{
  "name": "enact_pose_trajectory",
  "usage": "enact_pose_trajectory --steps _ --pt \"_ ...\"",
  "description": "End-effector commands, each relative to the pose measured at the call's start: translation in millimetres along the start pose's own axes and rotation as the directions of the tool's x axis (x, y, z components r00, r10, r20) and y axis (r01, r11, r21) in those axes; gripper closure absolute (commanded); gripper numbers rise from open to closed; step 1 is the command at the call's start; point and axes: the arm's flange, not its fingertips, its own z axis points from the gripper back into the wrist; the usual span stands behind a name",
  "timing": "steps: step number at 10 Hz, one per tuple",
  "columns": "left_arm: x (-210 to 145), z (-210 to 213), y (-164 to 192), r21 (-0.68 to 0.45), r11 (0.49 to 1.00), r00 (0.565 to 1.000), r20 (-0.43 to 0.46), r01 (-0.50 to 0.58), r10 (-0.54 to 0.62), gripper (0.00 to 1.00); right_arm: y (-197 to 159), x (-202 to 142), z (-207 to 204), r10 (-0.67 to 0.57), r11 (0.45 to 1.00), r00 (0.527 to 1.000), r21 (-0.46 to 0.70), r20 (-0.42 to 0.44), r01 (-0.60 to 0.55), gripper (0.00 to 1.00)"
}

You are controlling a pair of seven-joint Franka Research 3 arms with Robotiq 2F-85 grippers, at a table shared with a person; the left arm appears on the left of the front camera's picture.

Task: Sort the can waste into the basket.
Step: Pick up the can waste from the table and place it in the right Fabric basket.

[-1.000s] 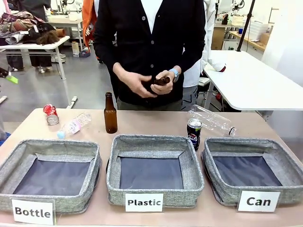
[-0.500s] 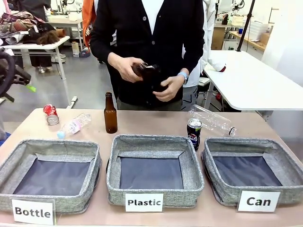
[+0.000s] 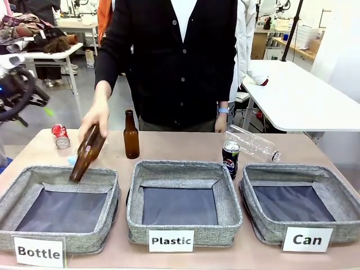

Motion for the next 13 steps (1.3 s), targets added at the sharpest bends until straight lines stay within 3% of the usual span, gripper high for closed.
enact_pose_trajectory --steps 1,2,3,5,6,7,10,13 --pt "-43.4 91.0 65.1 -0.156 0.987 0.997 -0.051 0.042 -0.051 0.00 4.2 5.1 1.0 -0.012 1.000 1.000 0.018 0.015 0.012 0.00" --pt "-77.9 120.1 104.5 -0.205 0.976 0.994 -0.072 0.069 -0.085 0.00 4.2 5.1 1.0 -0.012 1.000 1.000 0.018 0.015 0.012 0.00" --pt "-113.3 135.1 137.4 -0.293 0.944 0.976 -0.112 0.150 -0.190 0.00 4.2 5.1 1.0 -0.012 1.000 1.000 0.018 0.015 0.012 0.00" --pt "-172.2 148.3 188.4 -0.491 0.833 0.958 0.010 0.256 -0.288 0.00 4.2 5.1 1.0 -0.012 1.000 1.000 0.018 0.015 0.012 0.00" --pt "-194.1 148.9 208.0 -0.553 0.776 0.947 0.091 0.305 -0.308 0.00 4.2 5.1 1.0 -0.012 1.000 1.000 0.018 0.015 0.012 0.00" --pt "-213.2 146.4 223.1 -0.575 0.751 0.944 0.146 0.325 -0.297 0.00 4.2 5.1 1.0 -0.012 1.000 1.000 0.018 0.015 0.012 0.00" --pt "-227.4 142.3 232.8 -0.576 0.761 0.955 0.158 0.297 -0.253 0.00 4.2 5.1 1.0 -0.012 1.000 1.000 0.018 0.015 0.012 0.00" --pt "-190.2 138.8 200.9 -0.534 0.809 0.968 0.096 0.248 -0.233 0.00 4.2 5.1 1.0 -0.012 1.000 1.000 0.018 0.015 0.012 0.00"
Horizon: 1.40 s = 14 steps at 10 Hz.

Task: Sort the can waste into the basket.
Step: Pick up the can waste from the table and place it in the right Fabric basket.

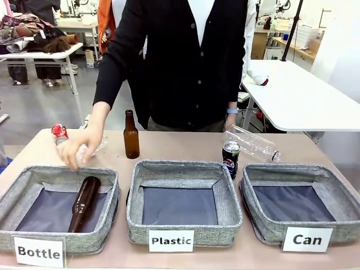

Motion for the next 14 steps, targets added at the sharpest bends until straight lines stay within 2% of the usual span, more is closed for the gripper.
enact_pose_trajectory --steps 1,2,3,6,9,10,12,13,14 --pt "40.0 -20.2 -18.7 0.066 0.997 0.998 -0.039 -0.044 0.047 0.00 4.3 3.8 0.4 -0.012 1.000 1.000 0.019 0.015 0.011 0.00" --pt "61.0 -41.2 -27.3 0.123 0.992 0.990 -0.137 -0.029 0.046 0.00 4.3 3.8 0.4 -0.012 1.000 1.000 0.019 0.015 0.011 0.00" --pt "79.2 -65.2 -35.9 0.200 0.980 0.980 -0.191 -0.012 0.051 0.00 4.3 3.8 0.4 -0.012 1.000 1.000 0.019 0.015 0.011 0.00" --pt "143.5 -139.8 -49.3 0.381 0.924 0.949 -0.277 -0.038 0.154 0.00 4.3 3.8 0.4 -0.012 1.000 1.000 0.019 0.015 0.011 0.00" --pt "202.6 -211.7 -47.3 0.557 0.819 0.960 -0.128 -0.138 0.249 0.00 4.3 3.8 0.4 -0.012 1.000 1.000 0.019 0.015 0.011 0.00" --pt "218.3 -226.8 -44.6 0.590 0.793 0.961 -0.102 -0.150 0.258 0.00 4.3 3.8 0.4 -0.012 1.000 1.000 0.019 0.015 0.011 0.00" --pt "268.6 -253.7 -26.8 0.674 0.699 0.949 0.011 -0.240 0.315 0.00 4.3 3.8 0.4 -0.012 1.000 1.000 0.019 0.015 0.011 0.00" --pt "287.3 -263.1 -15.9 0.695 0.668 0.943 0.047 -0.267 0.328 0.00 4.3 3.8 0.4 -0.012 1.000 1.000 0.019 0.015 0.011 0.00" --pt "302.3 -269.1 -3.3 0.723 0.616 0.935 0.118 -0.312 0.336 0.00 4.3 3.8 0.4 -0.012 1.000 1.000 0.019 0.015 0.011 0.00"
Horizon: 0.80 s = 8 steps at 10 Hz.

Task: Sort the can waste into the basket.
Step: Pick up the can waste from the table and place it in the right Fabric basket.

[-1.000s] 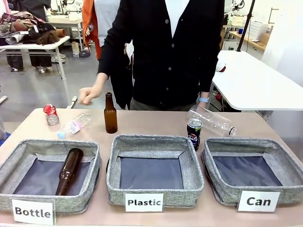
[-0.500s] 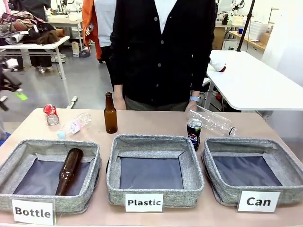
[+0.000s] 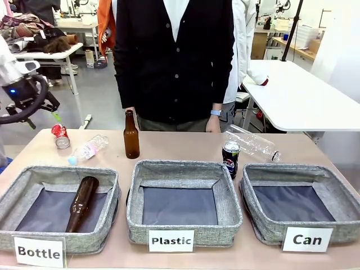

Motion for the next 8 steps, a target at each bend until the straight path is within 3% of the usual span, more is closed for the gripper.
enact_pose_trajectory --steps 1,2,8 --pt "35.5 -10.6 0.7 0.086 0.990 0.994 0.015 -0.110 0.109 0.00 4.0 3.5 -0.2 -0.012 1.000 1.000 0.019 0.015 0.012 0.00" --pt "47.6 -21.6 4.0 0.106 0.983 0.987 0.077 -0.152 0.144 0.00 4.0 3.5 -0.2 -0.012 1.000 1.000 0.019 0.015 0.012 0.00" --pt "56.6 -91.1 -4.8 0.188 0.963 0.972 0.165 -0.195 0.165 0.00 4.0 3.5 -0.2 -0.012 1.000 1.000 0.019 0.015 0.012 0.00"
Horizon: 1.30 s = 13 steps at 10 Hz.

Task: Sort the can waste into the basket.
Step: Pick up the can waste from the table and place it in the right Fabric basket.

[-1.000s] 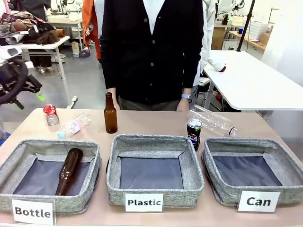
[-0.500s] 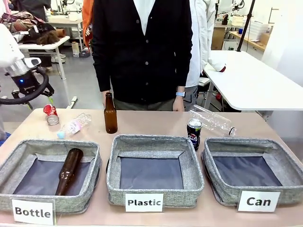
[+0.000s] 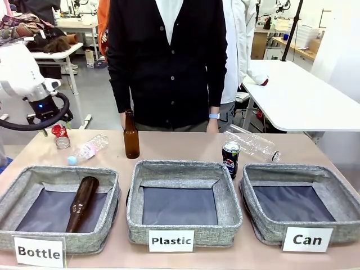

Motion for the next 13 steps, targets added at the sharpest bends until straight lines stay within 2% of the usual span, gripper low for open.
enact_pose_trajectory --steps 1,6,9,10,12,13 --pt "-9.0 -12.0 -5.8 0.071 0.997 1.000 0.018 -0.022 0.021 0.00 4.0 3.6 -0.3 -0.012 1.000 1.000 0.019 0.015 0.011 0.00" --pt "-7.4 -27.0 -5.3 0.117 0.992 0.999 0.006 -0.055 0.054 0.00 4.0 3.6 -0.3 -0.012 1.000 1.000 0.019 0.015 0.011 0.00" --pt "-8.1 -26.5 -6.3 0.132 0.989 0.998 0.014 -0.061 0.060 0.90 4.0 3.6 -0.3 -0.012 1.000 1.000 0.019 0.015 0.011 0.00" --pt "-8.1 -26.7 -6.5 0.136 0.989 0.998 0.015 -0.059 0.057 1.00 4.0 3.6 -0.3 -0.012 1.000 1.000 0.019 0.015 0.011 0.00" --pt "-8.9 -28.1 -6.1 0.138 0.989 0.998 0.017 -0.059 0.058 1.00 4.0 3.6 -0.3 -0.012 1.000 1.000 0.019 0.015 0.011 0.00" --pt "-9.8 -28.3 -5.4 0.136 0.989 0.998 0.018 -0.061 0.059 0.96 4.0 3.6 -0.3 -0.012 1.000 1.000 0.019 0.015 0.011 0.00"
